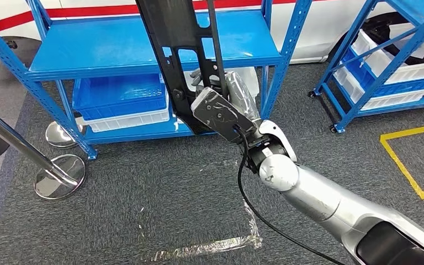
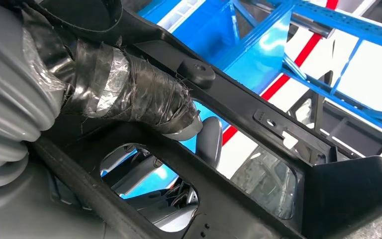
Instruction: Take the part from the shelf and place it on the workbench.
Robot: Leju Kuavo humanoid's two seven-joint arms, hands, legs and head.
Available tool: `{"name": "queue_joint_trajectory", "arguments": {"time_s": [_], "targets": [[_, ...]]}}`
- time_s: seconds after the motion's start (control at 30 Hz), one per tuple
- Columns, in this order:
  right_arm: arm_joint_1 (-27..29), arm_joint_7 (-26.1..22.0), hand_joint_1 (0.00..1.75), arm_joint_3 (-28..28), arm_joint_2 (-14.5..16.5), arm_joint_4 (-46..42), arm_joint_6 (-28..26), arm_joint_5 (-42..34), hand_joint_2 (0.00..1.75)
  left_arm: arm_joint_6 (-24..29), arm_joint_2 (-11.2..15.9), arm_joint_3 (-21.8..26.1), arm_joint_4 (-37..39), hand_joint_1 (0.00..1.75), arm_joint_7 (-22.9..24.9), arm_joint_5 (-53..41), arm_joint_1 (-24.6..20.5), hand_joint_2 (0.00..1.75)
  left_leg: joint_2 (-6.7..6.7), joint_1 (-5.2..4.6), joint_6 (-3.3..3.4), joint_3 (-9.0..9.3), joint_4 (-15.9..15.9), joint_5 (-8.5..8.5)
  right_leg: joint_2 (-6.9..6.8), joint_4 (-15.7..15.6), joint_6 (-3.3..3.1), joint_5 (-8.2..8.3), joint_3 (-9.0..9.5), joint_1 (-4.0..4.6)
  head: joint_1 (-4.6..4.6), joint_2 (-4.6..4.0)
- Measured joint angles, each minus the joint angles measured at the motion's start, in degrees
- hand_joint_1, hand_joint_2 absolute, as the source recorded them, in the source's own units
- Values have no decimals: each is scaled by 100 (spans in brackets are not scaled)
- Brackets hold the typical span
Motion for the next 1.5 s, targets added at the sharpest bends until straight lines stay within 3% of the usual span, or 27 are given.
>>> {"name": "queue_joint_trajectory", "arguments": {"time_s": [0.07, 0.1, 0.17, 0.2, 0.23, 0.3, 0.33, 0.37, 0.43, 0.47, 0.5, 0.57, 0.6, 0.67, 0.7, 0.77, 0.83, 0.87, 0.9, 0.93, 1.03, 1.07, 1.2, 1.27, 1.37, 1.43, 1.5], "targets": [[-6, -17, 175, -9, -1, -8, 0, -10, 175, -1, -6, -10, -1, 0, -3, 7, -1, 175, -1, 11, -44, -45, -36, 119, 4, -671, -51, -136, 400, 53, -1, 0], [-9, -25, 175, -15, -1, -11, -1, -13, 175, 0, -4, -18, 0, 0, -3, 12, 0, 175, -1, 24, -76, -56, -75, 193, 1, -828, -50, -139, 461, 67, 7, 0], [-8, -32, 175, -27, -4, -10, -5, -19, 175, 10, 12, -37, 11, 0, -3, 18, 12, 175, -14, 32, -143, -86, -168, 290, -21, -948, -79, 22, 388, 57, 19, 0], [-4, -32, 175, -30, -5, -10, -11, -22, 175, 19, 14, -49, 15, 0, -5, 18, 18, 175, -19, 30, -174, -134, -122, 175, -33, -1010, -109, 108, 341, 30, 18, 0], [1, -32, 175, -32, -7, -10, -20, -26, 175, 32, 14, -61, 19, 0, -19, 21, 25, 175, -23, 34, -208, -201, 45, -59, -47, -1061, -134, 195, 275, 1, 7, 0], [14, -28, 175, -33, -8, -13, -47, -29, 175, 69, 1, -79, 16, 0, -103, 54, 32, 175, -14, 83, -277, -376, 727, -642, -54, -1077, -165, 341, 117, -26, -12, 0], [28, -23, 175, -35, -10, -14, -68, -27, 175, 92, 1, -83, 16, 0, -170, 81, 34, 175, -12, 109, -314, -439, 1105, -759, -57, -1064, -160, 406, 27, -31, -18, 0], [50, -18, 175, -39, -15, -15, -92, -24, 175, 119, 8, -84, 16, 0, -237, 110, 34, 175, -10, 128, -346, -464, 1384, -710, -58, -1043, -150, 466, -63, -38, -17, 0], [110, -5, 175, -52, -34, -19, -136, -14, 175, 176, 22, -84, 16, 0, -343, 152, 32, 175, -9, 157, -399, -272, 1421, -323, -58, -970, -110, 563, -256, -63, -18, 0], [138, 0, 175, -61, -47, -28, -152, -9, 175, 211, 27, -84, 16, 0, -379, 167, 29, 175, -10, 170, -418, -24, 1137, -213, -56, -916, -83, 602, -348, -75, -21, 0], [159, 6, 175, -73, -64, -45, -165, -4, 175, 248, 30, -84, 16, 0, -410, 179, 25, 175, -12, 173, -426, 304, 725, -247, -52, -858, -52, 631, -430, -79, -24, 0], [185, 22, 175, -113, -96, -85, -192, 6, 175, 330, 39, -85, 16, 0, -452, 195, 13, 175, -25, 158, -370, 777, 17, -539, -50, -767, 11, 684, -524, -66, -17, 0], [194, 29, 175, -140, -112, -106, -209, 13, 175, 373, 43, -86, 16, 0, -465, 195, 7, 175, -31, 141, -324, 865, -130, -633, -50, -753, 46, 716, -545, -58, -15, 0], [216, 43, 175, -188, -154, -134, -236, 23, 175, 443, 47, -90, 16, 0, -474, 189, 9, 175, -23, 148, -217, 808, -159, -603, -47, -745, 118, 761, -575, -57, -8, 0], [229, 47, 175, -205, -175, -146, -243, 25, 175, 465, 47, -92, 16, 0, -474, 184, 8, 175, -13, 155, -165, 785, -158, -562, -39, -685, 149, 701, -618, -65, -4, 0], [252, 57, 175, -232, -218, -162, -245, 26, 175, 491, 47, -95, 16, 0, -474, 179, 10, 175, 15, 164, -78, 715, -164, -473, -25, -226, 198, 335, -822, -82, 7, 0], [288, 67, 175, -256, -254, -173, -251, 27, 175, 516, 47, -96, 16, 0, -481, 163, 14, 175, 28, 151, -44, 600, -146, -394, -18, 563, 234, -117, -1100, -87, 10, 0], [317, 77, 175, -270, -271, -182, -257, 27, 175, 535, 47, -96, 16, 0, -488, 150, 16, 175, 29, 147, -44, 538, -129, -360, -18, 837, 245, -231, -1159, -88, 9, 0], [346, 89, 175, -283, -287, -192, -264, 27, 175, 560, 47, -97, 16, 0, -496, 135, 17, 175, 28, 147, -48, 483, -109, -334, -18, 924, 250, -251, -1130, -89, 9, 0], [372, 103, 175, -296, -306, -206, -269, 27, 175, 585, 47, -99, 16, 0, -501, 121, 17, 175, 25, 150, -56, 435, -83, -317, -19, 744, 248, -169, -959, -93, 9, 0], [401, 125, 175, -342, -355, -254, -279, 33, 175, 642, 51, -104, 16, 0, -503, 79, 16, 175, 9, 149, -111, 329, 8, -291, -9, -357, 199, 100, -234, -95, 9, 0], [407, 125, 175, -363, -367, -273, -281, 38, 175, 663, 56, -107, 16, 0, -501, 59, 15, 175, 5, 140, -144, 304, 23, -277, -2, -535, 167, 117, -139, -86, 7, 0], [438, 137, 175, -407, -396, -317, -299, 64, 175, 718, 63, -125, 16, 0, -477, 1, 24, 175, 1, 129, -278, 250, 33, -257, 4, -597, 10, 195, -167, -73, 4, 0], [447, 150, 175, -417, -402, -342, -306, 83, 175, 728, 65, -132, 16, 0, -472, -16, 21, 175, 5, 135, -322, 105, 367, -514, -15, -628, -70, 247, -191, -87, -16, 0], [460, 158, 175, -426, -408, -364, -314, 110, 175, 743, 74, -145, 16, 0, -472, -21, 25, 175, 7, 132, -352, -291, 1392, -1045, -43, -627, -138, 295, -254, -52, -37, 0], [489, 166, 175, -426, -417, -368, -315, 121, 175, 749, 76, -151, 16, 0, -472, -21, 37, 175, 9, 119, -317, -268, 1484, -1000, -80, -625, -158, 313, -276, -14, -37, 0], [511, 179, 175, -429, -428, -384, -317, 129, 175, 755, 80, -154, 16, 0, -472, -24, 36, 175, 60, 78, -226, 131, 812, -675, -137, -625, -163, 320, -271, 25, -35, 0]]}}
